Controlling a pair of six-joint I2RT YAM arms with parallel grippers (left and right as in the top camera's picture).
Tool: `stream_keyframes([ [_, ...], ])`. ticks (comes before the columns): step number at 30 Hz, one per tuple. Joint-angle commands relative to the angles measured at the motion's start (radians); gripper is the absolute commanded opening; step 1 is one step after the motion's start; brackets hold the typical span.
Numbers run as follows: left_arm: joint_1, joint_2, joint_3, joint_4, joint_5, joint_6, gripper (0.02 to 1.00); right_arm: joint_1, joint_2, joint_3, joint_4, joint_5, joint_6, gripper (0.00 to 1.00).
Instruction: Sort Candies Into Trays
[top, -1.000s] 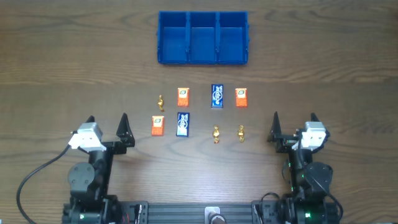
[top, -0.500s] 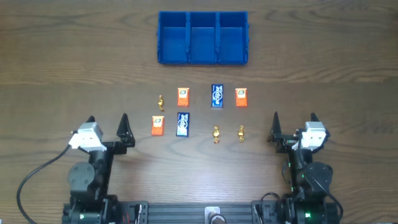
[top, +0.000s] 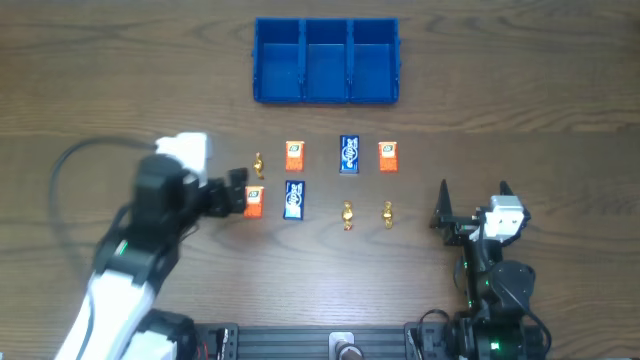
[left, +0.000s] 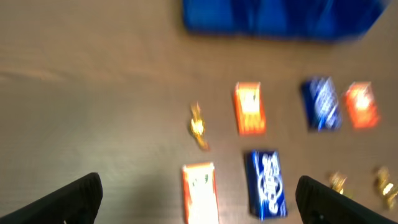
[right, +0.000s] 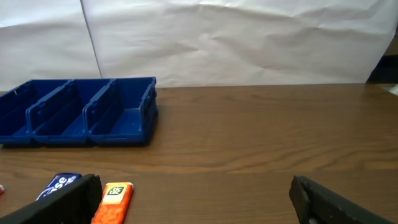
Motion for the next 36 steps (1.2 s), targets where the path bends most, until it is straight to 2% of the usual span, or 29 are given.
stream_keyframes([
  [1,-0.109,0.333,0.1,-0.049,-0.106,-0.1,1.0,-0.005,-0.007,-0.004,-0.003,-0.008,-0.012,0.998],
  [9,-0.136,0.665,0.199,-0.062,-0.073,-0.153,1.0,-0.005,-0.007,-0.004,-0.003,-0.008,-0.012,0.998],
  [16,-0.136,0.727,0.215,-0.071,-0.076,-0.153,1.0,-0.005,-0.007,-0.004,-0.003,-0.008,-0.012,0.998],
  [19,-0.136,0.748,0.215,-0.074,-0.081,-0.153,0.965,-0.005,-0.007,-0.004,-0.003,-0.008,-0.012,0.998],
  [23,-0.136,0.754,0.215,-0.09,-0.082,-0.153,0.864,-0.005,-0.007,-0.004,-0.003,-0.008,-0.012,0.998],
  [29,-0.136,0.754,0.215,-0.125,-0.082,-0.153,0.787,-0.005,-0.007,-0.004,-0.003,-0.008,-0.012,0.998],
  [36,-0.136,0.754,0.215,-0.131,-0.082,-0.153,0.566,-0.005,-0.007,-0.004,-0.003,-0.008,-0.012,0.998],
])
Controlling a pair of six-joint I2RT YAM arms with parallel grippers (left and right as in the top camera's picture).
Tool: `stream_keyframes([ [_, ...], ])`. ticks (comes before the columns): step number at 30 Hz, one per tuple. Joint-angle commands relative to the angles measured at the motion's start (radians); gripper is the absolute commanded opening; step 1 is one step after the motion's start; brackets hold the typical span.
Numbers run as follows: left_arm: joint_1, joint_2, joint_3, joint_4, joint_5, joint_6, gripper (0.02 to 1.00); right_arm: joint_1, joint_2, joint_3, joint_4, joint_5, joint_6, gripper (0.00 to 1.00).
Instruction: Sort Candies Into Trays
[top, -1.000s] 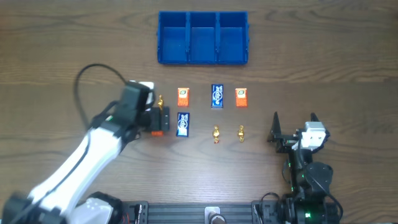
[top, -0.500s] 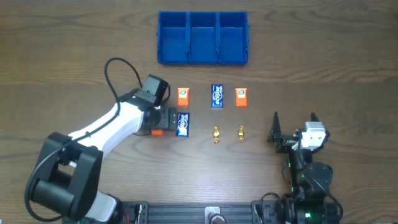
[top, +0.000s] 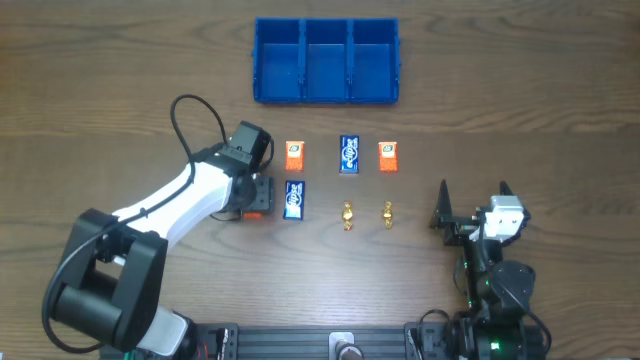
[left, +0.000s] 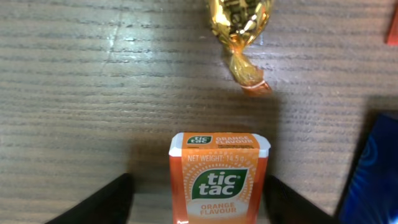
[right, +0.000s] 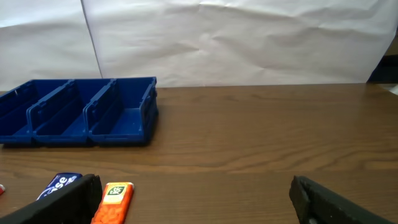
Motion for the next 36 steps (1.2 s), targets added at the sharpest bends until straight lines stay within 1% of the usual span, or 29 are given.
stream_keyframes([
  [1,-0.001,0.022,0.008,-0.004,0.003,-0.004,0.544,-0.005,-0.007,-0.004,-0.003,-0.006,-0.012,0.998],
  [4,-0.003,0.022,0.008,-0.003,0.003,-0.021,0.448,-0.005,-0.007,-0.004,-0.003,-0.006,-0.012,0.998],
  [6,-0.006,0.022,0.008,0.002,0.003,-0.022,0.404,-0.005,-0.007,-0.004,-0.003,-0.006,-0.012,0.998],
  [9,-0.009,0.021,0.023,0.0,0.003,-0.036,0.367,-0.005,-0.007,-0.004,-0.003,-0.006,-0.012,0.996],
  [12,-0.019,-0.002,0.08,-0.037,-0.003,-0.066,0.362,-0.005,-0.007,-0.004,-0.003,-0.006,-0.012,0.998],
  [13,-0.029,-0.02,0.12,-0.061,-0.02,-0.082,0.36,-0.005,-0.007,-0.004,-0.003,-0.006,-0.012,0.998],
  [15,-0.05,-0.049,0.221,-0.13,-0.082,-0.113,0.356,-0.005,-0.007,-0.004,-0.003,-0.006,-0.012,0.998],
  [19,-0.073,-0.033,0.532,-0.248,-0.217,-0.126,0.351,-0.005,-0.007,-0.004,-0.003,-0.006,-0.012,0.998],
  [20,-0.071,-0.007,0.621,-0.264,-0.239,-0.114,0.354,-0.005,-0.007,-0.004,-0.003,-0.006,-0.012,0.998],
  [22,-0.054,0.066,0.78,-0.284,-0.256,-0.073,0.354,-0.005,-0.007,-0.004,-0.003,-0.006,-0.012,0.996],
  [27,0.0,0.365,1.223,-0.404,-0.242,-0.016,0.358,-0.005,-0.007,-0.004,-0.003,-0.006,-0.012,0.998],
  [30,0.037,0.574,1.49,-0.492,-0.164,0.003,0.356,-0.005,-0.007,-0.004,-0.003,-0.006,-0.012,0.998],
  [33,0.065,0.679,1.585,-0.517,-0.117,0.003,0.364,-0.005,-0.007,-0.004,-0.003,-0.006,-0.012,0.998],
  [36,0.073,0.713,1.585,-0.516,-0.1,0.003,0.369,-0.005,-0.007,-0.004,-0.003,-0.006,-0.012,0.998],
])
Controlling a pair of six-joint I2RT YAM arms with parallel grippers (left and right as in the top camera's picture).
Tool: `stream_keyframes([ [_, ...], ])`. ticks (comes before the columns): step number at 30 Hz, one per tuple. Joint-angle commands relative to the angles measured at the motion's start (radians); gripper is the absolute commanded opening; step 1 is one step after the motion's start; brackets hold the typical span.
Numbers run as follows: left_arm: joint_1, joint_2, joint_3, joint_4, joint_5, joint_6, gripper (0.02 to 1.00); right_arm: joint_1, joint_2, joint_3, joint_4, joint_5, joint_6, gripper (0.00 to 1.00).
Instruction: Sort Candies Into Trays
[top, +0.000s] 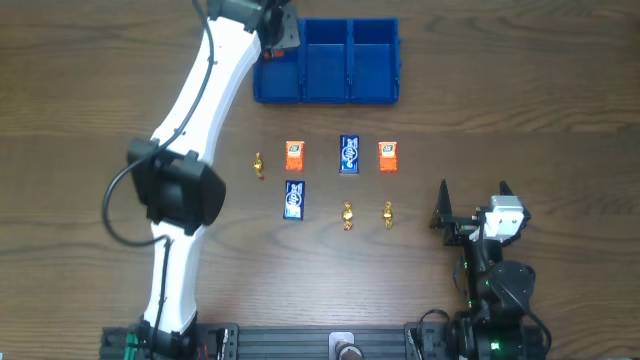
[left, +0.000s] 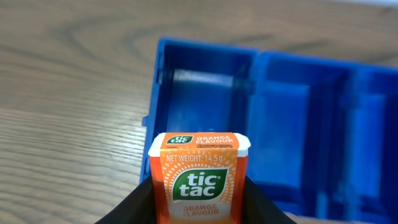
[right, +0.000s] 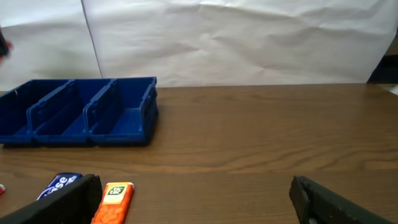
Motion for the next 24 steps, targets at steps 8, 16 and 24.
stream_keyframes([
  [8,0.019,0.075,0.054,0.004,0.074,0.051,0.698,-0.005,-0.007,-0.004,-0.003,-0.006,-0.011,0.998],
  [16,-0.074,-0.307,-0.325,0.101,0.082,0.023,0.816,-0.005,-0.007,-0.004,-0.003,-0.006,-0.011,0.998],
  [24,-0.19,-0.483,-0.947,0.308,0.049,-0.105,0.812,-0.005,-0.007,-0.004,-0.003,-0.006,-0.011,0.998],
])
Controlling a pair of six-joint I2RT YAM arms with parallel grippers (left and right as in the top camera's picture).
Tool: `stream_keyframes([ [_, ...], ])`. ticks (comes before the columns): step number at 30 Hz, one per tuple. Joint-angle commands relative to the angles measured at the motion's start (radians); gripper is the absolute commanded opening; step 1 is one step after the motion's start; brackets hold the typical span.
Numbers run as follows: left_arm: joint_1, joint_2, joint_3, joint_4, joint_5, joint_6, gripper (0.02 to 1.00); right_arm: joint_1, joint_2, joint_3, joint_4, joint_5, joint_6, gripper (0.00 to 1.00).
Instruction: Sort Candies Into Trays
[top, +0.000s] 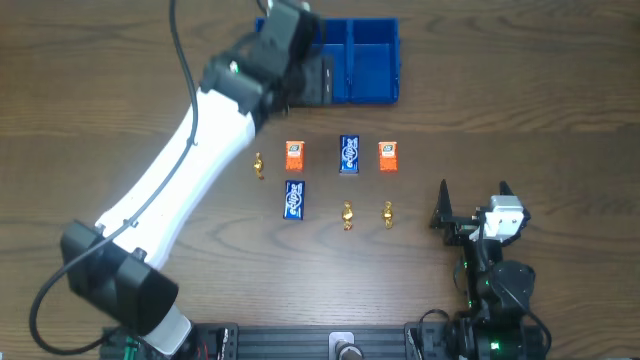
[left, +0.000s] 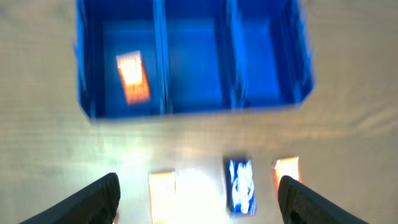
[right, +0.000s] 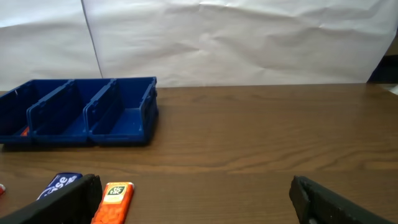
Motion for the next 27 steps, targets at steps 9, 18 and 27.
stream_keyframes([
  [9,0.0,0.208,-0.317,0.1,0.033,-0.097,0.796,-0.005,-0.008,-0.004,-0.003,-0.006,-0.011,0.998],
  [18,0.001,0.244,-0.316,0.133,0.042,-0.096,0.774,-0.005,-0.008,-0.004,-0.003,-0.006,-0.011,0.998],
  [27,0.001,0.261,-0.315,0.146,0.051,-0.097,0.503,-0.005,-0.008,-0.004,-0.003,-0.006,-0.011,0.998],
])
